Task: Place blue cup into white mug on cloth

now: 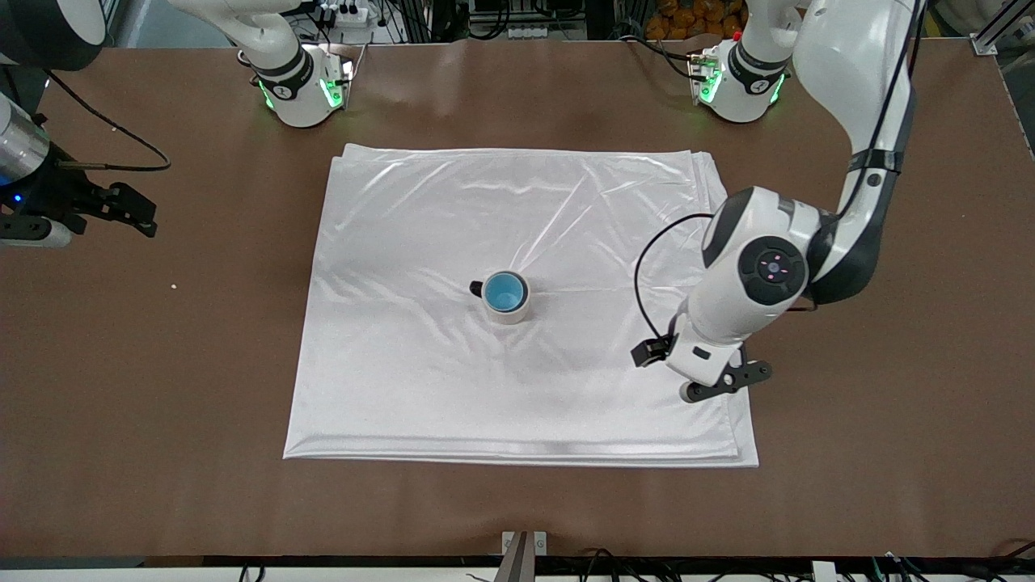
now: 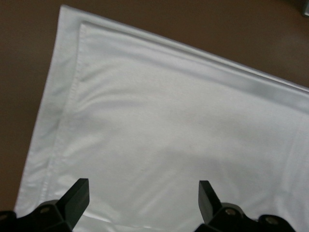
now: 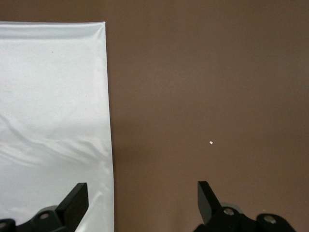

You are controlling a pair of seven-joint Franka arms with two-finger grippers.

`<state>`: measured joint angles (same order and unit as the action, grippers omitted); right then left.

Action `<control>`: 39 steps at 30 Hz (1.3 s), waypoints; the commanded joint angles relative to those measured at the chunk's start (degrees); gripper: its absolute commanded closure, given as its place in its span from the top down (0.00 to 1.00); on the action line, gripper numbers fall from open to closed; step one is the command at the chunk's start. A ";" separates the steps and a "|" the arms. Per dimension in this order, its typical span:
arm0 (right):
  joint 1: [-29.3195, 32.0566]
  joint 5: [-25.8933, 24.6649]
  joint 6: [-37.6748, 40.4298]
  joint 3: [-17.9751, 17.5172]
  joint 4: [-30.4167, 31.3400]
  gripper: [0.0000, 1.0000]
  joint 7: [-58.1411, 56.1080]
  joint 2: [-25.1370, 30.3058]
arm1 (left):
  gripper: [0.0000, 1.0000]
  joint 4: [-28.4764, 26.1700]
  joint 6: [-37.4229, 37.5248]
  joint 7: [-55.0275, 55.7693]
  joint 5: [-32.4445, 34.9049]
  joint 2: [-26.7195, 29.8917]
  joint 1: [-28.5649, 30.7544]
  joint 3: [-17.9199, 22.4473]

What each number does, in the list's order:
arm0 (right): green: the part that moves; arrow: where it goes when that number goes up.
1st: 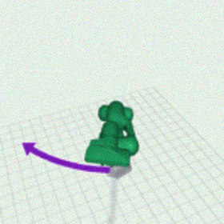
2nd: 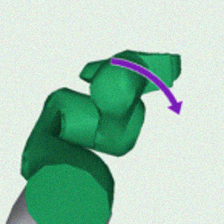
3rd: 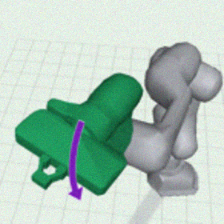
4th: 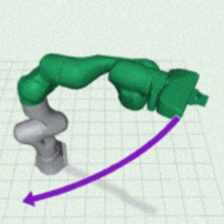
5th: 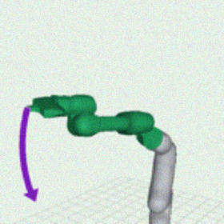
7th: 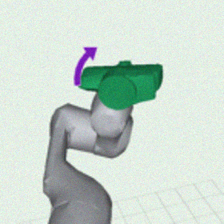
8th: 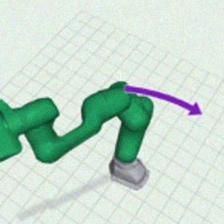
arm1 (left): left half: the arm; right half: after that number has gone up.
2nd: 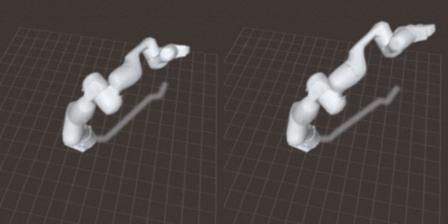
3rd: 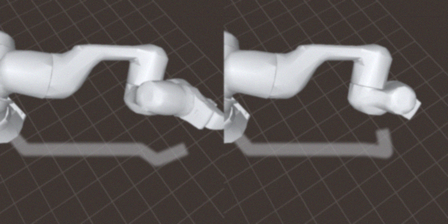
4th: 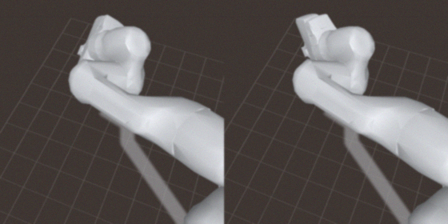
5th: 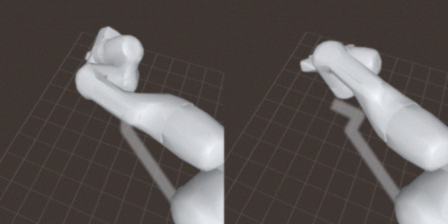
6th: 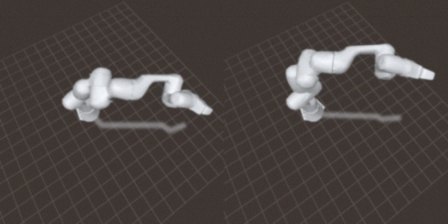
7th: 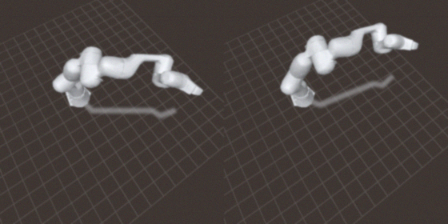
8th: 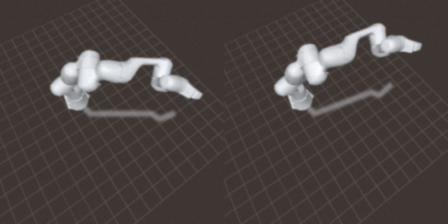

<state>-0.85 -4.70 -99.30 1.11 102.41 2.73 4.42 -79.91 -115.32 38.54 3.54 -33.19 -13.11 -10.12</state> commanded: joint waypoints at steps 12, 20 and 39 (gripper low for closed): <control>4.19 1.88 -0.54 -0.85 -1.60 1.00 0.69 -1.78 | 1.00 -2.97 15.12 -28.42 -2.31 7.44 15.13 -0.96; 4.19 1.88 -0.81 -0.85 -1.69 1.00 0.96 -1.96 | 1.00 -8.86 15.12 -30.19 -2.31 12.88 16.45 -0.96; 3.75 1.71 -0.63 -0.93 -1.60 1.00 1.05 -2.05 | 1.00 -22.48 14.24 -31.51 -2.40 27.56 17.68 -0.96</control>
<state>2.28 -3.59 -100.48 1.06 101.98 2.90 2.99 -95.99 -100.10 8.73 2.43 -11.87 3.68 -10.65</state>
